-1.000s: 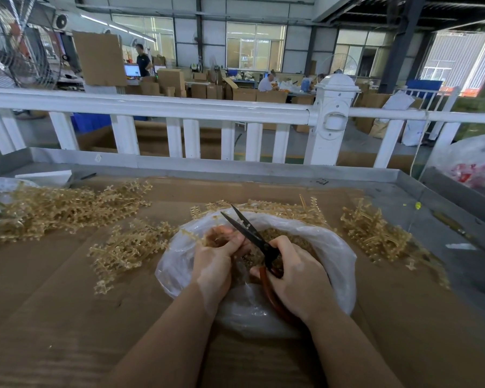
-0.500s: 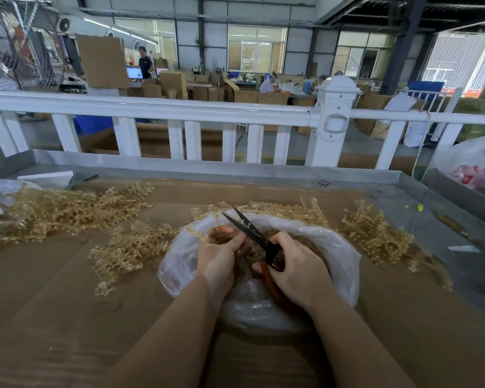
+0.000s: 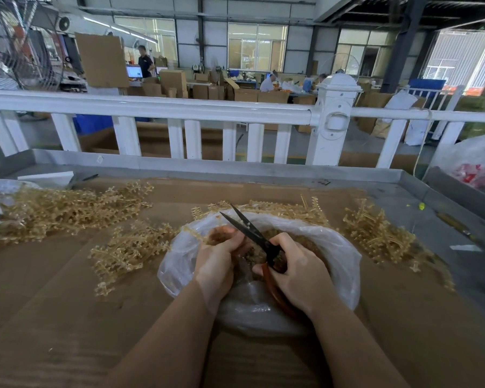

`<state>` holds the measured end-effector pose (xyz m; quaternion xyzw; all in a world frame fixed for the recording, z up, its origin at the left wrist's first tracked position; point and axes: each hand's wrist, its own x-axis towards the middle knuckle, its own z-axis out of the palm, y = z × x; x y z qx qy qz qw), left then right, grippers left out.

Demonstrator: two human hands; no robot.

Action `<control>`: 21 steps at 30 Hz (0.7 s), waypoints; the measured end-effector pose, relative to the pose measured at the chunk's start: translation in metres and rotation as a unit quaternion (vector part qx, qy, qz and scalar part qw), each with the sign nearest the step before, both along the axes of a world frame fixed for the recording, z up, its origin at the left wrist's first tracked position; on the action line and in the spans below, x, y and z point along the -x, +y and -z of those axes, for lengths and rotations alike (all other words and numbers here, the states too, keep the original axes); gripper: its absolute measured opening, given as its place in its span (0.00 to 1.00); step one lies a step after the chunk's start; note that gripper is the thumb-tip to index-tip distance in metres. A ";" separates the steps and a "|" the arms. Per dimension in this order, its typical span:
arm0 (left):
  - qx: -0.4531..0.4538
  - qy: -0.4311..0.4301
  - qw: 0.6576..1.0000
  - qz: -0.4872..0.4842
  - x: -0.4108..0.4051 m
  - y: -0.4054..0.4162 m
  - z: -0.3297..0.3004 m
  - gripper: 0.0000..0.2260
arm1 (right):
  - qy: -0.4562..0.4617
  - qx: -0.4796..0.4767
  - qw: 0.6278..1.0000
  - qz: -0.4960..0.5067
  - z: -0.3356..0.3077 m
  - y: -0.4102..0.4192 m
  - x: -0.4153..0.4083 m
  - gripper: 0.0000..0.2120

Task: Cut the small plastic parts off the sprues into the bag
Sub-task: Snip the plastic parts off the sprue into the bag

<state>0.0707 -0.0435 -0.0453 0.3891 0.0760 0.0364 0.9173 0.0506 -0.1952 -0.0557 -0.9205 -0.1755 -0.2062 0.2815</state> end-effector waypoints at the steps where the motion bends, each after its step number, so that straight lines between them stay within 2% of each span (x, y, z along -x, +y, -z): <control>1: 0.007 -0.003 1.000 -0.002 -0.001 0.000 0.000 0.11 | -0.002 0.004 1.000 -0.001 0.000 0.000 0.001 0.19; 9: 0.009 0.007 0.999 -0.048 -0.005 -0.003 0.002 0.11 | -0.021 0.013 1.000 0.006 0.000 0.002 0.004 0.22; 14: -0.001 -0.008 1.000 -0.016 -0.002 -0.002 0.001 0.10 | -0.031 0.028 0.999 0.013 0.000 0.002 0.004 0.22; 21: 0.006 0.016 1.000 -0.009 0.001 0.001 0.000 0.11 | -0.028 0.020 0.999 0.002 -0.001 0.003 0.006 0.22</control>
